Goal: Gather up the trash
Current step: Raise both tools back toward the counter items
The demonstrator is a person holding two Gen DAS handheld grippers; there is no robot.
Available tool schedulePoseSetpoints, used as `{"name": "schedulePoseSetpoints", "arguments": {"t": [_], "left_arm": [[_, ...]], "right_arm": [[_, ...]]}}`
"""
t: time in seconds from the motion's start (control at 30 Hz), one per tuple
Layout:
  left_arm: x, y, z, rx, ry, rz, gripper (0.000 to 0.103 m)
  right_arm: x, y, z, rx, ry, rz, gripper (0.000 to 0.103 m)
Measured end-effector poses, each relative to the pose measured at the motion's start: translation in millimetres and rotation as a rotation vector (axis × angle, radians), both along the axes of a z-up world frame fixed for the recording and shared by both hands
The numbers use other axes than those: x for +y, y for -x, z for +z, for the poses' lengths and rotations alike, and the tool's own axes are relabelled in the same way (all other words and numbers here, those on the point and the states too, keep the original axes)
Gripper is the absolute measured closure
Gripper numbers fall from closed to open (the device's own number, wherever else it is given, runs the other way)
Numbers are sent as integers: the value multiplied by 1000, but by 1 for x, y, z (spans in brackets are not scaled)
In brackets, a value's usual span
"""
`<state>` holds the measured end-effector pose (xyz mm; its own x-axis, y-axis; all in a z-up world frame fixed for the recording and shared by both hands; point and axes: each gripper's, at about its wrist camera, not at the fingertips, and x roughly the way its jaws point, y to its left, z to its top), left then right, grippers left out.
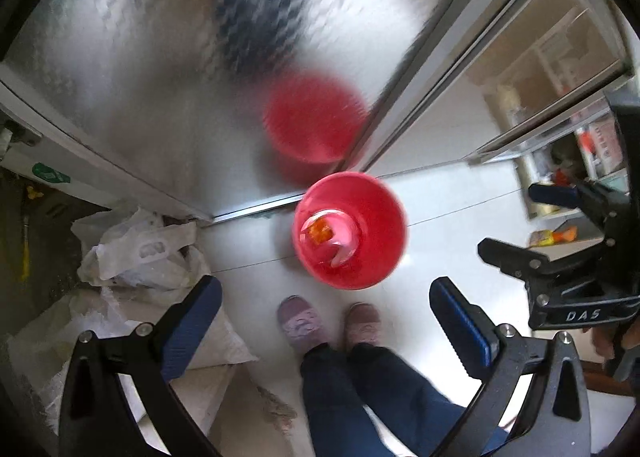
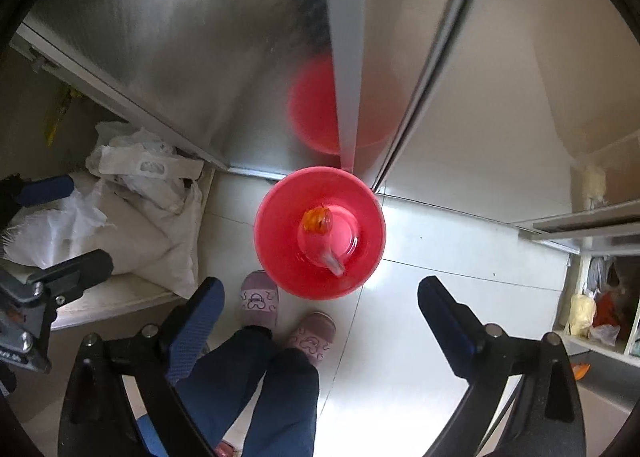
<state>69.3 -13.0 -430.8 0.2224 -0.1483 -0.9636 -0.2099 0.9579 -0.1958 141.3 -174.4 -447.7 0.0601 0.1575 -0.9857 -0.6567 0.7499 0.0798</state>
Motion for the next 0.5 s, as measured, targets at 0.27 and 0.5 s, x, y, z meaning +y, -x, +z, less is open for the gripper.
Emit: {"name": "schedulePoseSetpoints", "arguments": {"t": [0.27, 0.5], "left_arm": [[-4, 4, 100, -92, -48, 11, 0], [-16, 3, 199, -204, -79, -53, 0]], "right_arm": [[-9, 7, 90, -86, -56, -20, 6], [-24, 9, 197, -196, -170, -66, 6]]}}
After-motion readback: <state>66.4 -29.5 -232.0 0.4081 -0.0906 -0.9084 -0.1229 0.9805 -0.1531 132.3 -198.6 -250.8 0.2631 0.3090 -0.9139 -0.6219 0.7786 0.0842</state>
